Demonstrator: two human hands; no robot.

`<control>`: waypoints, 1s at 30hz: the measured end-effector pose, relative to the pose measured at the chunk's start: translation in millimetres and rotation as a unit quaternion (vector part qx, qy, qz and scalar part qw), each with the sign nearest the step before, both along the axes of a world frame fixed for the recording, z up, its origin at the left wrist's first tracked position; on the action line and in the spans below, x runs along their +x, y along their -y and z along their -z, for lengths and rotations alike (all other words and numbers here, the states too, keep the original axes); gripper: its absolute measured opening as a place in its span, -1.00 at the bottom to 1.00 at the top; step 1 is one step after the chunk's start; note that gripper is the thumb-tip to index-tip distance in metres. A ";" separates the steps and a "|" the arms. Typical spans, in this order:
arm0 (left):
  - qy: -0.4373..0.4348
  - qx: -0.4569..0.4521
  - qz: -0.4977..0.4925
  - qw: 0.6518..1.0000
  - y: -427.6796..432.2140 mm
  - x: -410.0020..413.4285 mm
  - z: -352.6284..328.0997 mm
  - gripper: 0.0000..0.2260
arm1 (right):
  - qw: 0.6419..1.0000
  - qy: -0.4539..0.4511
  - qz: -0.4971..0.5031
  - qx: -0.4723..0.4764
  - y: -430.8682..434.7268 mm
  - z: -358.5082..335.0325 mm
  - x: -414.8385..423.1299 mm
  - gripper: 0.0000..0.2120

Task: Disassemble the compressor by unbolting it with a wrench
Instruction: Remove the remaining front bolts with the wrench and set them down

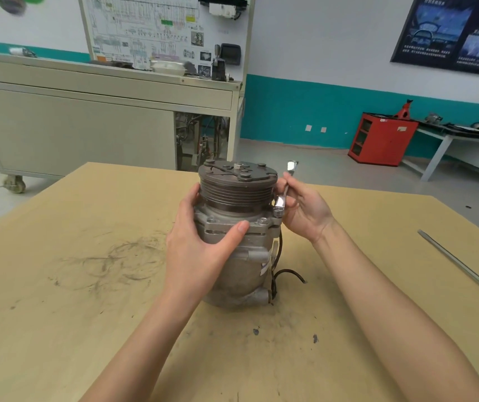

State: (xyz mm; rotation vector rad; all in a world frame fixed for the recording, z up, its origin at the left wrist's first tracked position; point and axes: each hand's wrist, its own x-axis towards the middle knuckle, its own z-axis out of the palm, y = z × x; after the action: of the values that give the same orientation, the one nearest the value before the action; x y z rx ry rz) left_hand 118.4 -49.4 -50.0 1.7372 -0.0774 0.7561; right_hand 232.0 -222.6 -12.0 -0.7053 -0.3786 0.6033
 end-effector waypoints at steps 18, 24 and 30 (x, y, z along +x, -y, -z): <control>-0.007 0.023 -0.012 1.000 0.2 -1.7 -0.7 -0.22 | 0.448 0.654 0.529 -0.303 5.2 -19.2 -98.7 -0.64; -0.011 0.020 -0.008 1.000 0.5 -2.0 -0.9 -0.23 | 0.413 0.668 0.520 -0.336 8.6 -1.7 -104.7 -0.55; -0.018 0.018 -0.006 1.000 -0.7 -3.1 -2.0 -0.22 | 0.789 0.361 0.477 -0.141 7.3 9.1 -80.4 -0.73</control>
State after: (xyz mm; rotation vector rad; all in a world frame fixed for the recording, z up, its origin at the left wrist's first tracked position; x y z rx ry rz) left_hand 115.3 -48.7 -47.9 1.7851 -0.0569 0.7356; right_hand 151.6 -229.9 -21.1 -1.2861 -0.5709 -0.6359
